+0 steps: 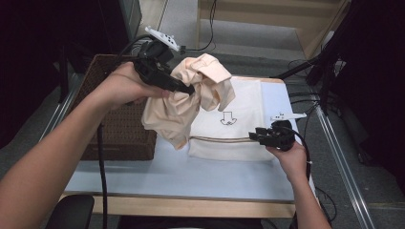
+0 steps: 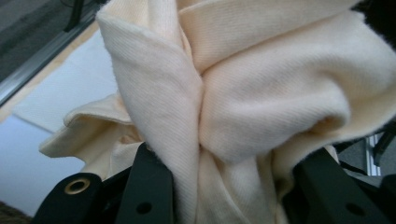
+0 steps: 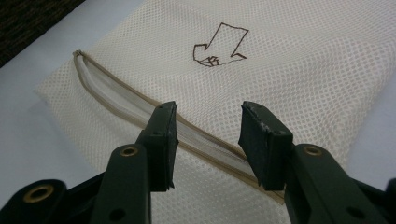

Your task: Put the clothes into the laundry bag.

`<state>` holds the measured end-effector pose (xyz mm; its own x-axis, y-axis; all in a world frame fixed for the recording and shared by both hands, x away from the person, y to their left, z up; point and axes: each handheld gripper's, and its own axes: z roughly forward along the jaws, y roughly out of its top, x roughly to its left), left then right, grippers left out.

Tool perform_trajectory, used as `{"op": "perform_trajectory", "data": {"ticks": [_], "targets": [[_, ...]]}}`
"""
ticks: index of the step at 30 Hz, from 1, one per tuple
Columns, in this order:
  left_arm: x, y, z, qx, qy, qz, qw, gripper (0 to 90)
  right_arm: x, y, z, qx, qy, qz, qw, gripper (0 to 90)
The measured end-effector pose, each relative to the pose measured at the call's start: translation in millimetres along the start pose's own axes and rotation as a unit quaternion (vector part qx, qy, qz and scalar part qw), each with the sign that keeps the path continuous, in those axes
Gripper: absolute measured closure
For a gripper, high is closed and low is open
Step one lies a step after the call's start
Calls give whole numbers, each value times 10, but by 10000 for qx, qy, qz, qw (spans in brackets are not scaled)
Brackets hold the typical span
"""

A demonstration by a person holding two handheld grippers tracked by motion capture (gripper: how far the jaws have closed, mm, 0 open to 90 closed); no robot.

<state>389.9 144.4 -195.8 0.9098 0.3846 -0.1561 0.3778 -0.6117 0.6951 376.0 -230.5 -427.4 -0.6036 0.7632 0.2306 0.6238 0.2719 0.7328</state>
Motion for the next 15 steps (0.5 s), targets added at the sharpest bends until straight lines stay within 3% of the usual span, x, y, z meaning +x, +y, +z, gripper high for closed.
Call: {"op": "perform_trajectory", "data": {"ticks": [9, 15], "targets": [[-204, -100, 214, -27, -262, 129, 9996, 657, -22, -32, 3, 73, -104, -140, 9998, 624], [-359, -220, 420, -5, -278, 424, 9987, 655, -17, -36, 20, 62, -124, -199, 9997, 612]]}}
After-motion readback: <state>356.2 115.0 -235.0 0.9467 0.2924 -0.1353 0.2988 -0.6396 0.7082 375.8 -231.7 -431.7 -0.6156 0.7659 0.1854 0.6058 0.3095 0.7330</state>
